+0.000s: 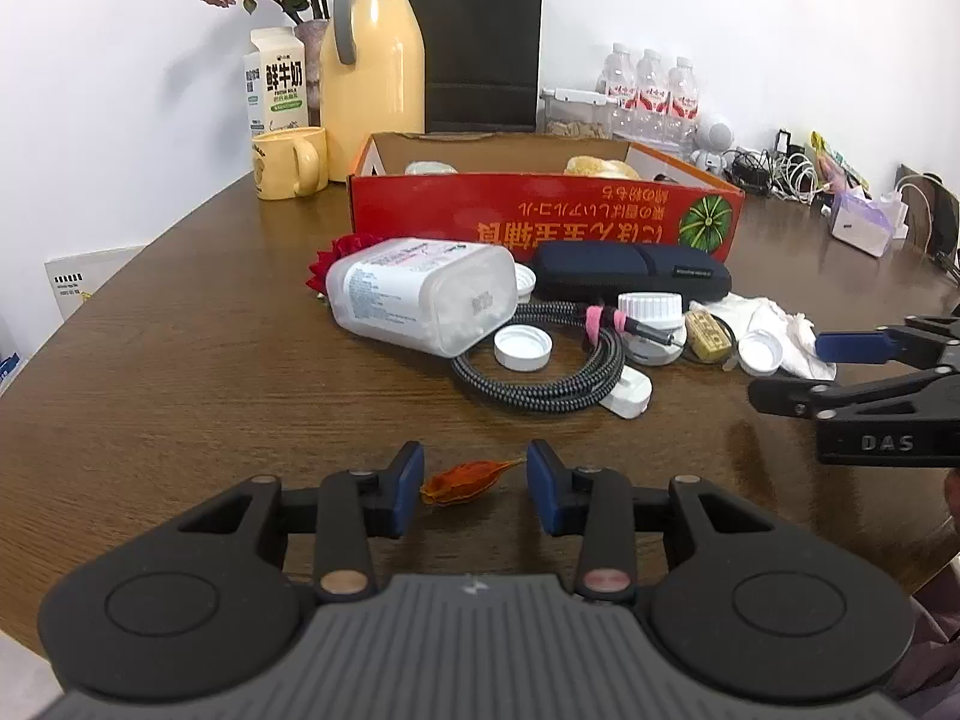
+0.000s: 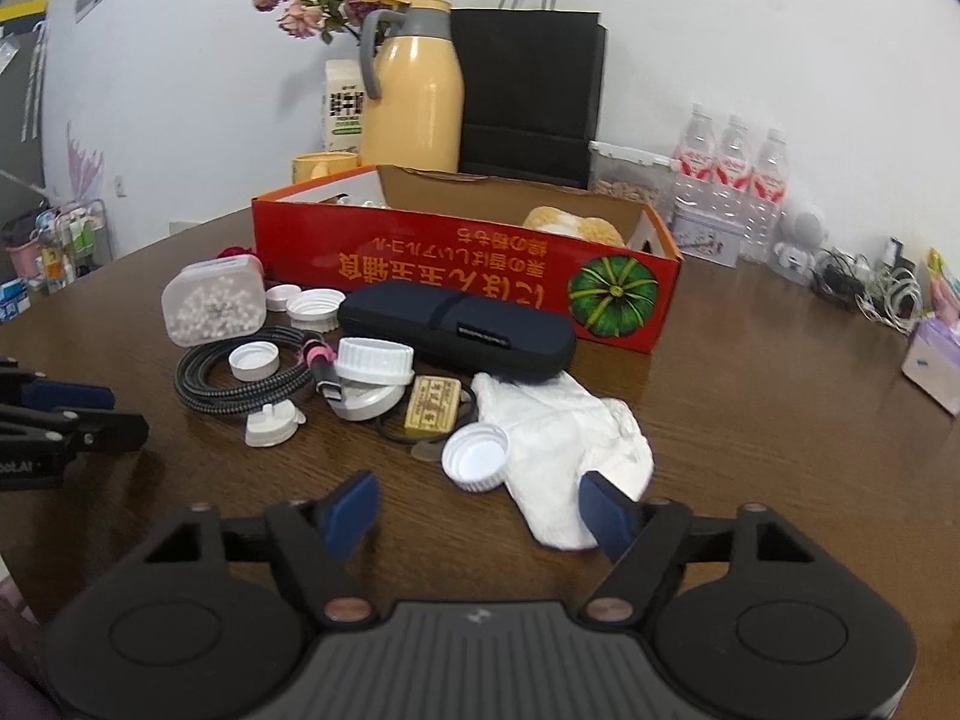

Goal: Organize objects
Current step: 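Carry the orange item into the box with the left tool while the right tool carries a white cap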

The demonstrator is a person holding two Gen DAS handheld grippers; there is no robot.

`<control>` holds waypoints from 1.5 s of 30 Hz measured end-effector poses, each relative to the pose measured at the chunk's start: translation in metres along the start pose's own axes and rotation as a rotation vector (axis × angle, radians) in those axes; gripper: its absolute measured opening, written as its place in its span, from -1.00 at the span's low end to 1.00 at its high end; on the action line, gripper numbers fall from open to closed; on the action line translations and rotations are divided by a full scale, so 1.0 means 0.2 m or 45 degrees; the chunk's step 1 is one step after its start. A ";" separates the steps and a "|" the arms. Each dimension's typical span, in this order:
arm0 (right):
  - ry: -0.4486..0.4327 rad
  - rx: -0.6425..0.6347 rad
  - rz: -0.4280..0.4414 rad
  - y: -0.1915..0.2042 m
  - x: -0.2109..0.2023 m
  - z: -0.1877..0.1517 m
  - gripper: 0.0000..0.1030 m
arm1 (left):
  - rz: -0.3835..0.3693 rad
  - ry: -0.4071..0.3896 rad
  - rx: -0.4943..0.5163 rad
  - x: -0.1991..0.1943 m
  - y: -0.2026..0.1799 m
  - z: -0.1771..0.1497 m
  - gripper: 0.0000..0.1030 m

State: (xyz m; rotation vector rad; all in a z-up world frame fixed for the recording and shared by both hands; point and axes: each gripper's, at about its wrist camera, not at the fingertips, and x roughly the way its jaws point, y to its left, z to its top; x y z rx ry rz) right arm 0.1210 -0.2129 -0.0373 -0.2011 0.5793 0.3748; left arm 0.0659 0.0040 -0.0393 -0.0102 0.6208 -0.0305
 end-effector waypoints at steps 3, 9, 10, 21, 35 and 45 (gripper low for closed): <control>-0.012 -0.050 -0.006 0.01 0.04 0.02 0.20 | 0.002 -0.016 -0.003 -0.01 0.00 0.00 -0.26; -0.013 -0.114 -0.008 0.02 0.08 0.04 -0.44 | 0.008 -0.028 -0.015 -0.02 0.02 0.01 -0.26; -0.015 -0.120 -0.002 0.03 0.08 0.03 -0.46 | 0.009 -0.030 -0.015 -0.02 0.02 0.01 -0.26; -0.099 -0.109 0.013 0.02 0.02 0.07 -0.46 | 0.027 -0.131 -0.021 -0.07 0.04 0.09 -0.26; -0.364 -0.144 0.018 0.04 0.07 0.47 -0.46 | 0.044 -0.387 -0.010 0.03 0.01 0.53 -0.25; -0.305 -0.045 0.027 -0.02 0.37 0.78 -0.46 | 0.088 -0.391 -0.028 0.31 -0.03 0.88 -0.25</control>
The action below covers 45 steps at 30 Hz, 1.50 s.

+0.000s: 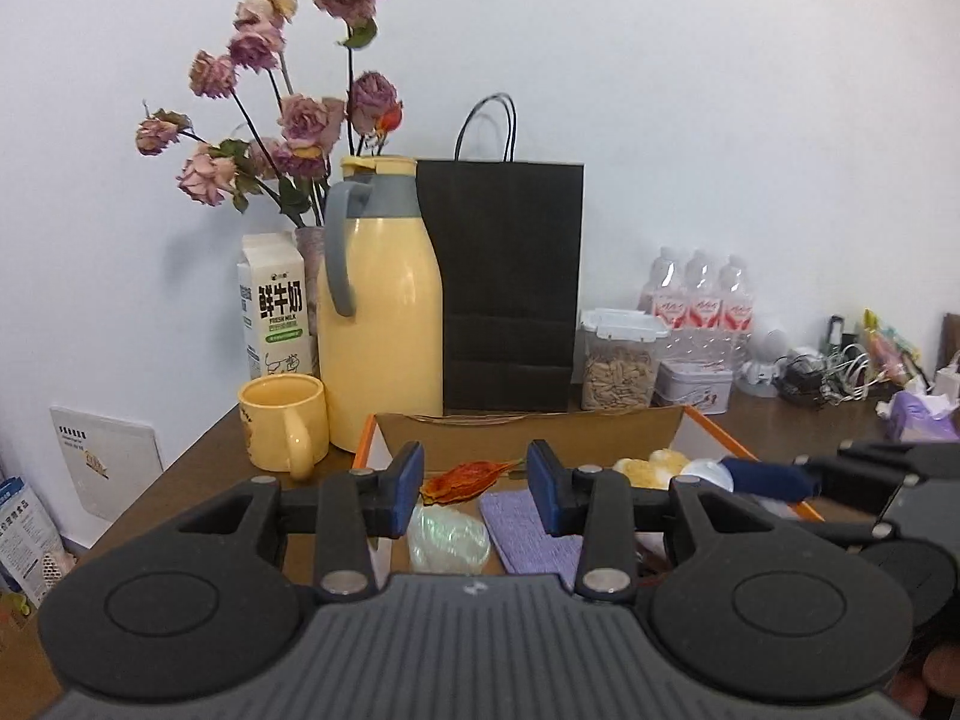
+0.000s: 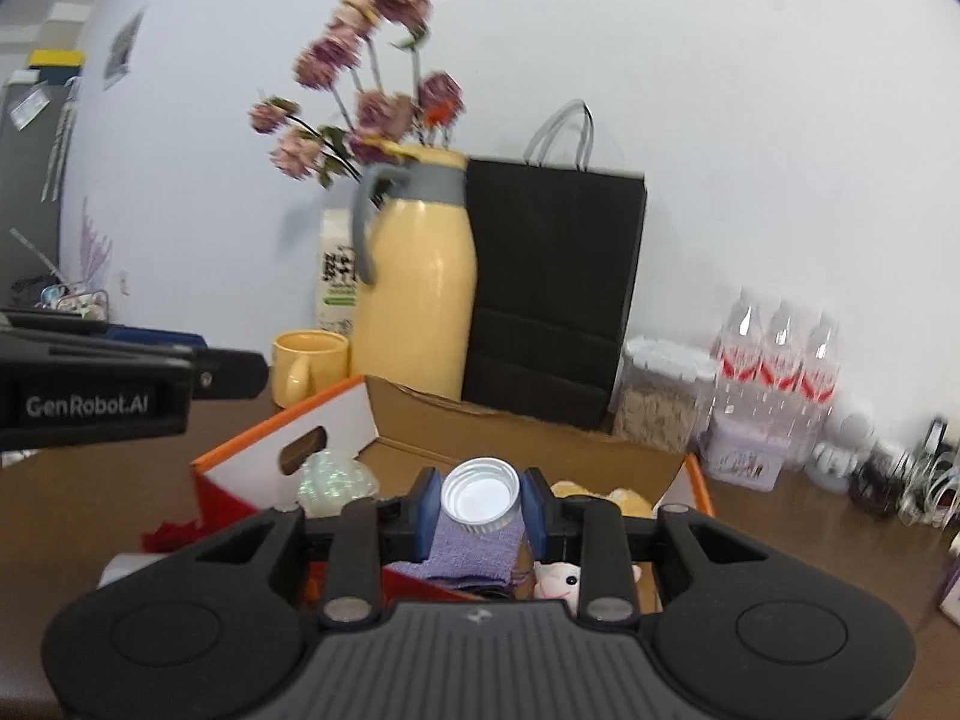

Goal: Organize objects
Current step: 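Carry the orange item into the box with the left tool while the right tool carries a white cap, then return to the table and grasp the white cloth with the right tool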

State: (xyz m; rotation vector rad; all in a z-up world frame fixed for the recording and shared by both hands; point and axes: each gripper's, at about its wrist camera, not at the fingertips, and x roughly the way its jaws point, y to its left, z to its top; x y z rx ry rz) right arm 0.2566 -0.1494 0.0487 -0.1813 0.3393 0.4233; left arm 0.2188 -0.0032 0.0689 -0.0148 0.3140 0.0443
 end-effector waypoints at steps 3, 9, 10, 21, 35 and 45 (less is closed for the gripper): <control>0.058 0.063 0.017 -0.04 0.12 0.00 -0.46 | 0.034 0.063 0.028 0.12 -0.04 0.02 -0.25; 0.161 0.101 0.006 -0.07 0.31 -0.03 -0.46 | 0.088 0.164 0.039 0.30 -0.05 -0.02 -0.25; 0.176 0.108 0.009 -0.07 0.33 -0.04 -0.46 | 0.097 0.180 0.039 0.32 -0.05 -0.03 -0.25; 0.200 0.150 -0.028 -0.10 0.35 -0.10 0.64 | 0.156 0.198 0.004 0.38 0.00 -0.08 1.00; 0.183 0.188 -0.037 -0.13 0.25 -0.09 0.98 | 0.150 0.190 0.006 0.30 -0.01 -0.06 1.00; 0.120 0.111 -0.035 -0.12 -0.02 -0.11 0.99 | 0.067 0.088 0.001 0.01 0.04 -0.04 1.00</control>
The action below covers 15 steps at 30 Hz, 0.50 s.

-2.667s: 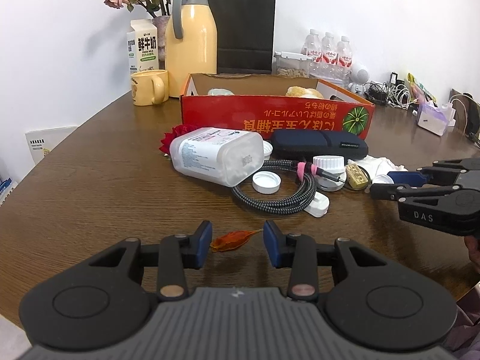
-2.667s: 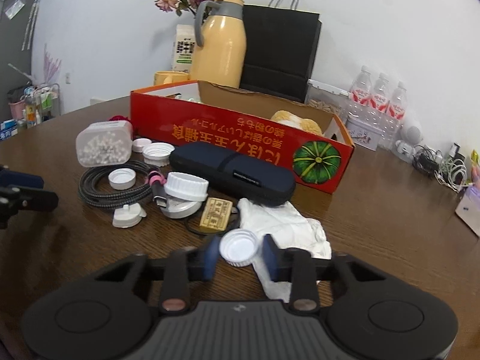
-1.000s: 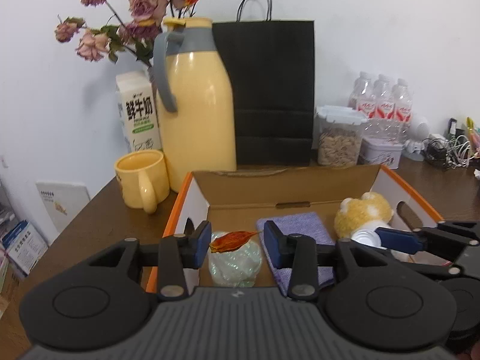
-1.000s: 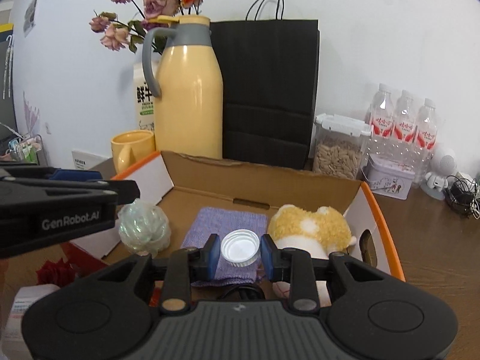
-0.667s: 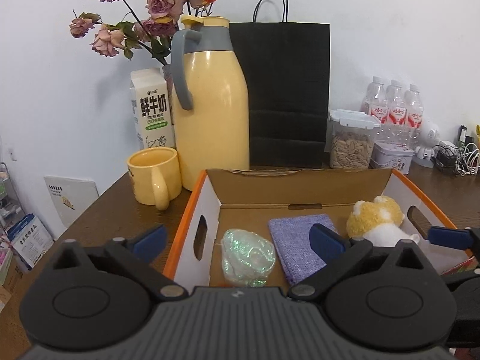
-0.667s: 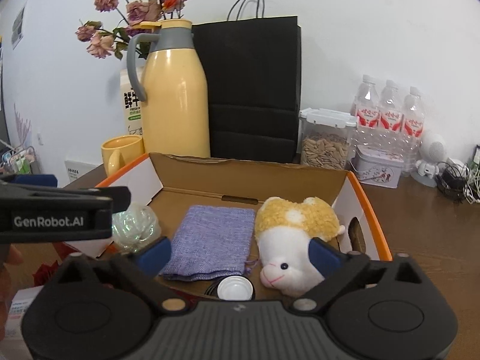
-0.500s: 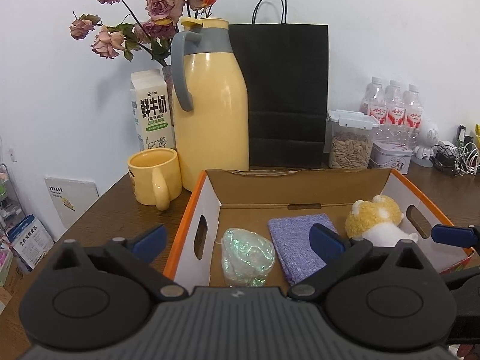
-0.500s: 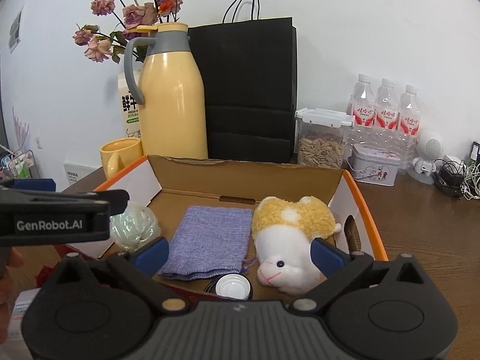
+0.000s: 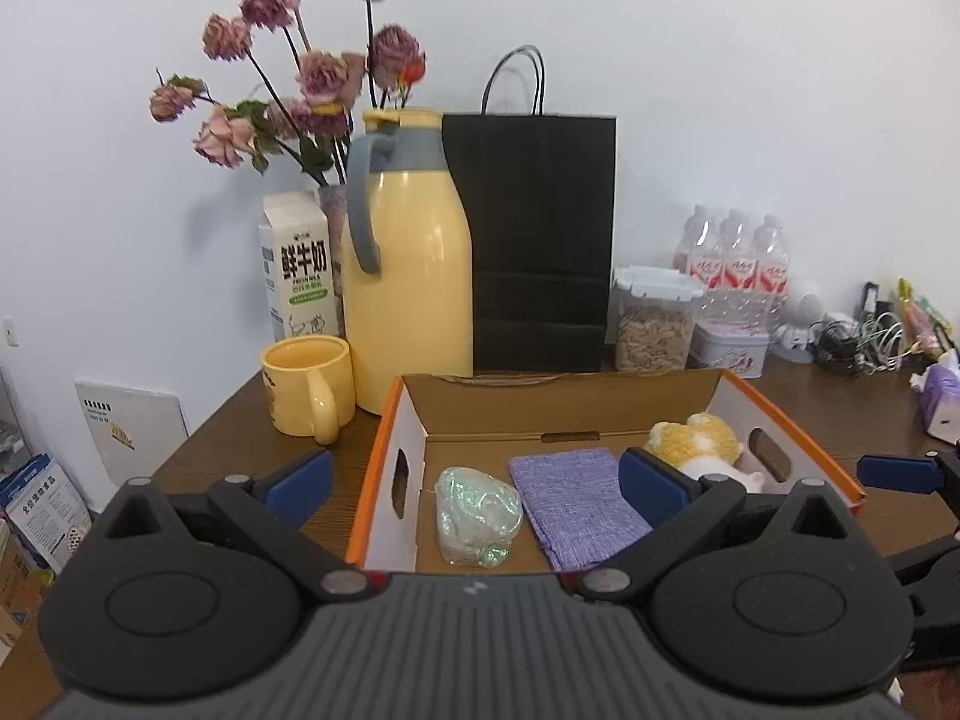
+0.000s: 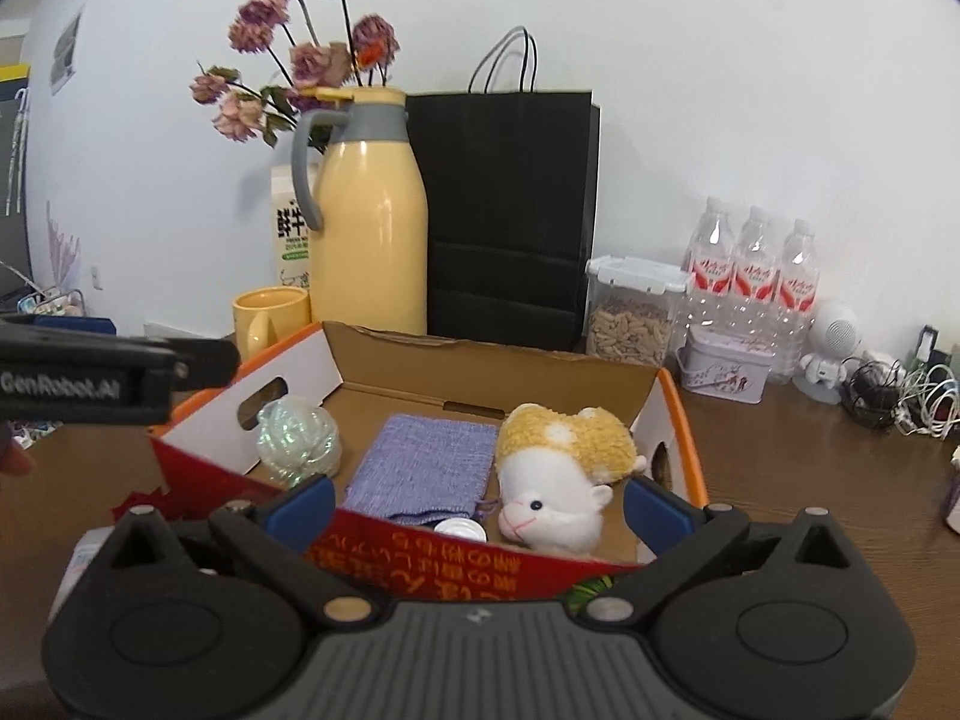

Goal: Organize objects
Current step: 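Return to the table and grasp the white cloth with the right tool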

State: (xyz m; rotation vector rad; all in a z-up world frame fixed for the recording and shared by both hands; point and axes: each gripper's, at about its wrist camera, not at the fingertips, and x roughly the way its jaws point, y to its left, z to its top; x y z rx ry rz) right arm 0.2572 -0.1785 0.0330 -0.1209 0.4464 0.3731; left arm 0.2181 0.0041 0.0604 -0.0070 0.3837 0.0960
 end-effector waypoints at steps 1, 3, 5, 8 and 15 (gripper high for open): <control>-0.007 -0.002 0.000 0.00 -0.03 -0.01 0.99 | 0.000 -0.008 0.003 -0.03 0.01 -0.01 1.00; -0.022 -0.009 0.005 -0.01 -0.10 -0.03 0.99 | 0.000 -0.020 0.021 -0.09 0.02 -0.02 1.00; -0.027 -0.021 0.009 -0.02 -0.16 -0.06 0.99 | -0.006 -0.032 0.040 -0.14 0.04 -0.05 1.00; -0.016 -0.043 0.021 -0.04 -0.24 -0.11 1.00 | -0.012 -0.030 0.077 -0.21 0.06 -0.10 1.00; 0.086 -0.069 0.028 -0.07 -0.34 -0.28 1.00 | -0.020 0.019 0.097 -0.34 0.14 -0.27 1.00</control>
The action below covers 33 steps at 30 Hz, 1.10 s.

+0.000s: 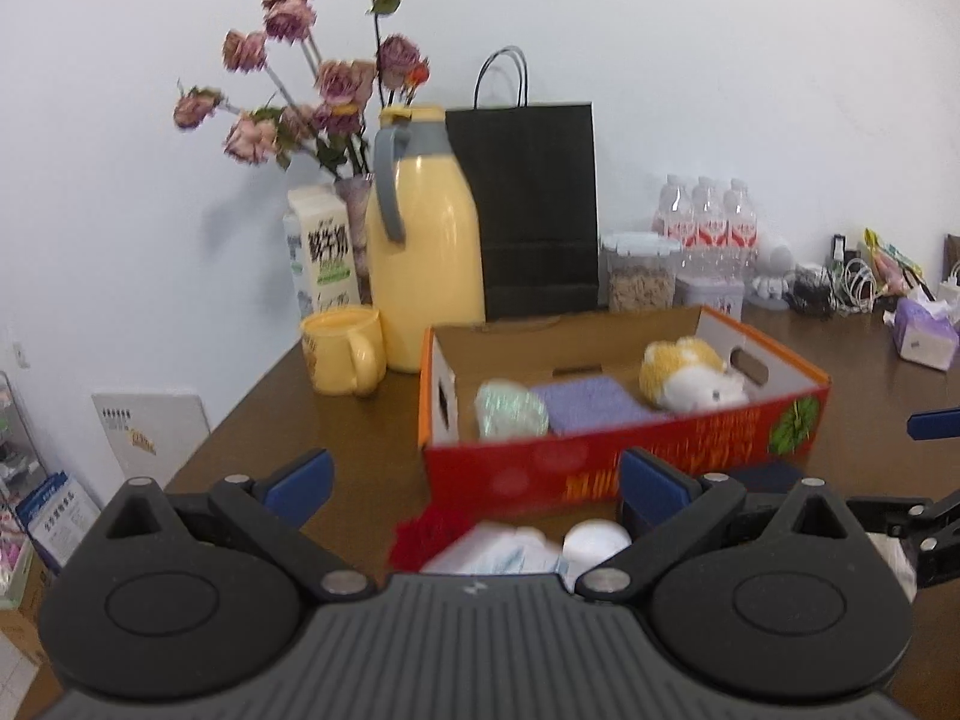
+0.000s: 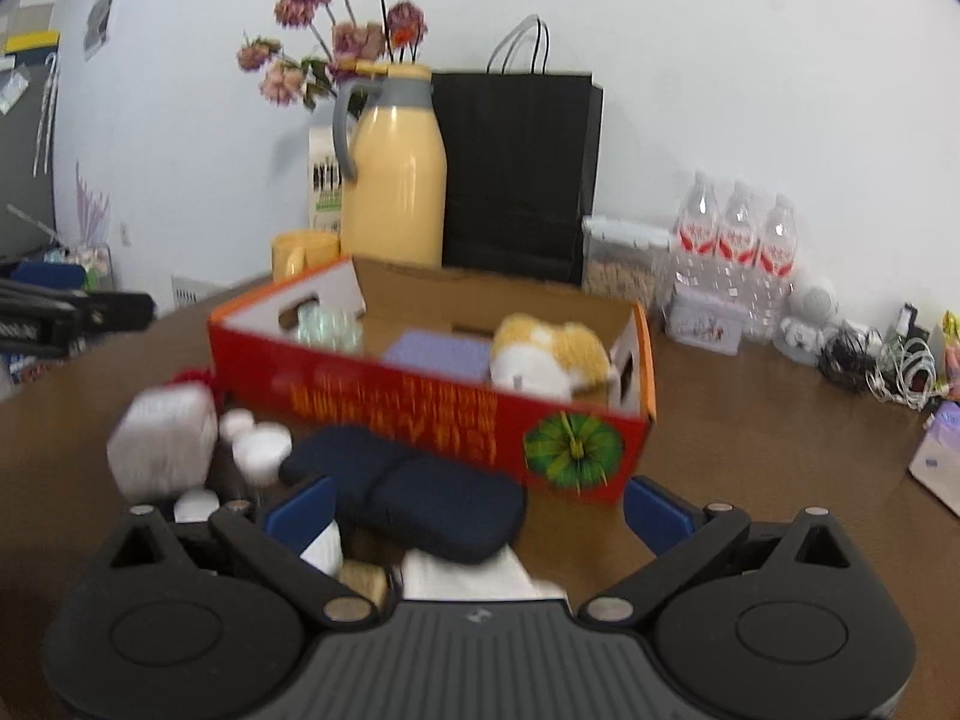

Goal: Organize objects
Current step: 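Return to the table and grasp the white cloth with the right tool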

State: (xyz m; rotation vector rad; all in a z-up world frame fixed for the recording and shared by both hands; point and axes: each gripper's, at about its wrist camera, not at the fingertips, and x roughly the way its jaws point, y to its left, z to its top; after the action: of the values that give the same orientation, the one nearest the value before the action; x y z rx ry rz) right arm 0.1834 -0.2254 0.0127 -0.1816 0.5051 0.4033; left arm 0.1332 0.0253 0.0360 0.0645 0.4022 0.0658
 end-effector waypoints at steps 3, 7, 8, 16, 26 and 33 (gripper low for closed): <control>0.056 -0.002 -0.007 -0.01 -0.01 -0.08 1.00 | 0.002 0.042 -0.016 -0.02 0.04 -0.08 1.00; 0.138 0.003 -0.014 -0.04 0.01 -0.19 0.99 | 0.011 0.100 -0.039 -0.03 0.08 -0.18 1.00; 0.156 0.007 -0.015 -0.05 0.02 -0.21 1.00 | 0.012 0.113 -0.048 -0.03 0.09 -0.19 1.00; 0.230 0.020 0.022 -0.08 0.14 -0.24 0.99 | 0.018 0.146 -0.086 -0.01 0.13 -0.23 1.00; 0.196 0.053 0.087 -0.08 0.14 -0.23 0.41 | -0.007 0.169 -0.112 0.01 0.10 -0.23 1.00; 0.172 0.068 0.074 -0.07 0.12 -0.24 0.30 | -0.019 0.189 -0.126 0.03 0.06 -0.22 1.00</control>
State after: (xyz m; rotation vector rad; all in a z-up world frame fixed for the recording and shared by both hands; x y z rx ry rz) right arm 0.1877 -0.2429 -0.0392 -0.1436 0.6545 0.4354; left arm 0.1206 0.0406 -0.0061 -0.0409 0.5469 0.0762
